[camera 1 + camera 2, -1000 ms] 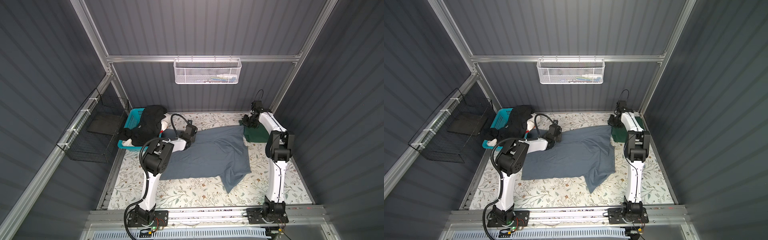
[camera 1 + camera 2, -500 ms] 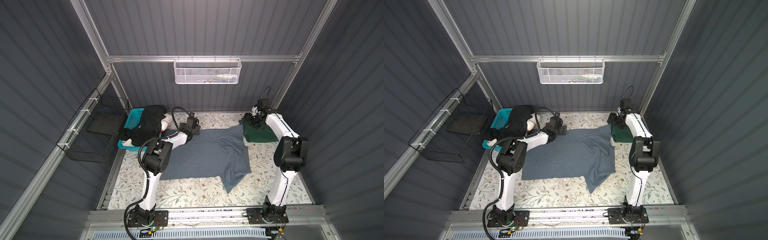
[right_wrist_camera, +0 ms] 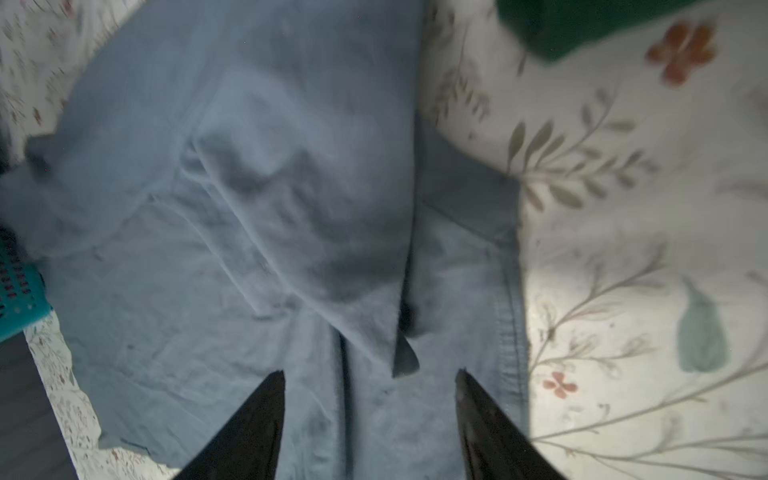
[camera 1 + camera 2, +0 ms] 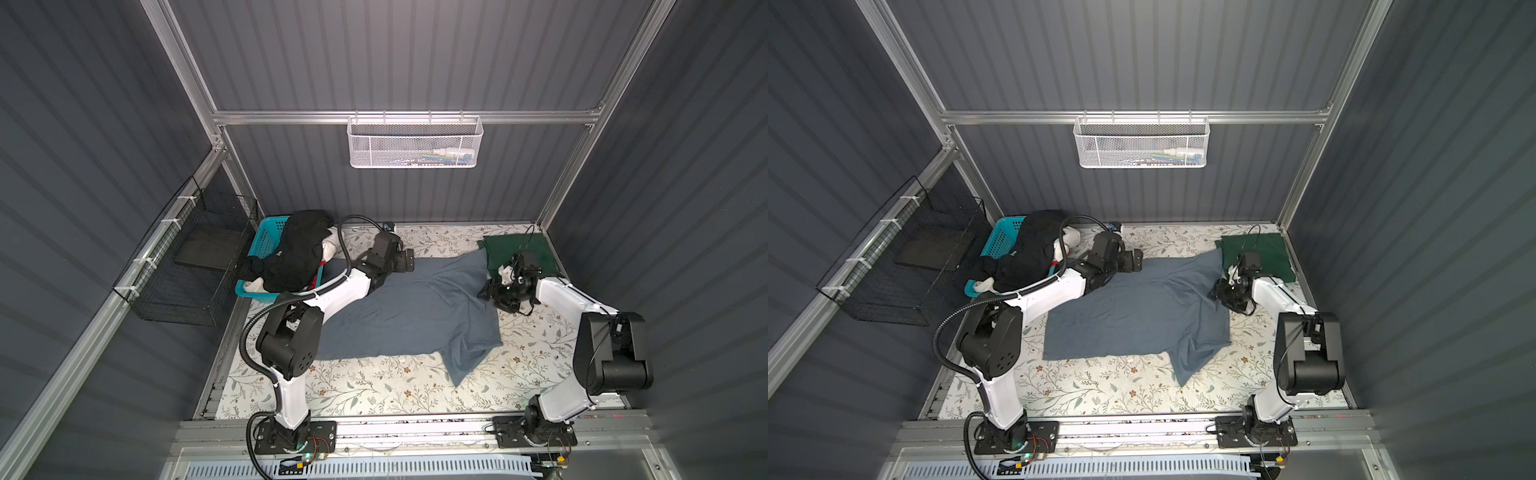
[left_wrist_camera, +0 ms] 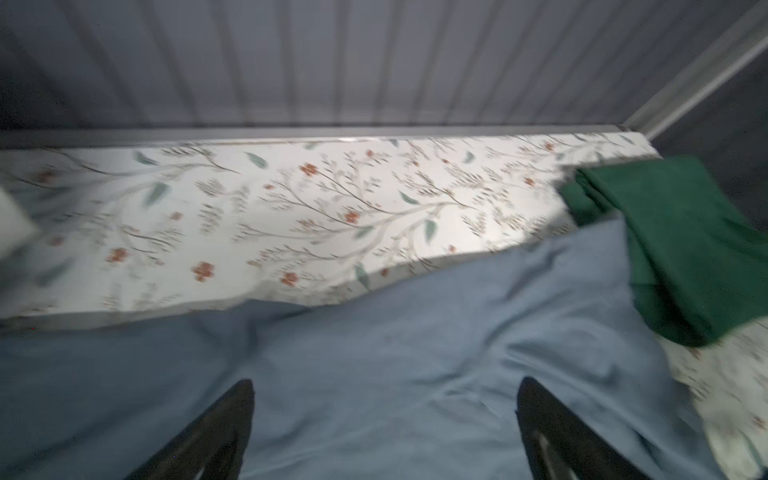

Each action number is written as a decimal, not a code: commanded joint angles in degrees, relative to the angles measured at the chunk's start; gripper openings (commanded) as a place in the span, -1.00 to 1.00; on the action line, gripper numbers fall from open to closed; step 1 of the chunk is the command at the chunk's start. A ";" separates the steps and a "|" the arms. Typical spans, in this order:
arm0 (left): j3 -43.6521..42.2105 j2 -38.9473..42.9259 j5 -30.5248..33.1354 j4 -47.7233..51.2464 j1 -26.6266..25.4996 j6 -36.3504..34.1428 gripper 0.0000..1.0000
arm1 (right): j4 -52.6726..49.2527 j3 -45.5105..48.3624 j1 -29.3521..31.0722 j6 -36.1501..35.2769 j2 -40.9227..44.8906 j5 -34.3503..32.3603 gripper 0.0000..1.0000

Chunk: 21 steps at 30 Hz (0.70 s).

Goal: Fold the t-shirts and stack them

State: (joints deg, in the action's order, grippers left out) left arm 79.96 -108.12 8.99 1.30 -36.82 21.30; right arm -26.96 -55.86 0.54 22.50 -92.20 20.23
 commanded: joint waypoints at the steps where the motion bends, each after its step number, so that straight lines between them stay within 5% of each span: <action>1: -0.74 -2.10 -8.13 1.88 -2.93 5.43 0.93 | 4.39 2.37 0.17 -0.18 -0.19 3.00 0.29; 6: 1.43 -7.08 -12.09 0.60 -6.35 7.36 0.85 | 7.78 2.29 0.17 0.25 -2.79 3.92 0.13; 17: 5.64 -14.78 -16.45 -0.47 -7.64 9.79 0.65 | 9.36 0.57 -0.51 2.76 -2.10 2.84 -0.97; 21: 5.98 -16.19 -16.99 -1.31 -7.84 10.32 0.61 | 11.71 0.75 -2.73 6.28 -1.23 7.77 -1.00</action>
State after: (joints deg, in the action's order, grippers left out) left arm 83.83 -122.78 -6.26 0.82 -44.23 30.55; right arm -17.08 -54.17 -0.62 25.85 -94.83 24.58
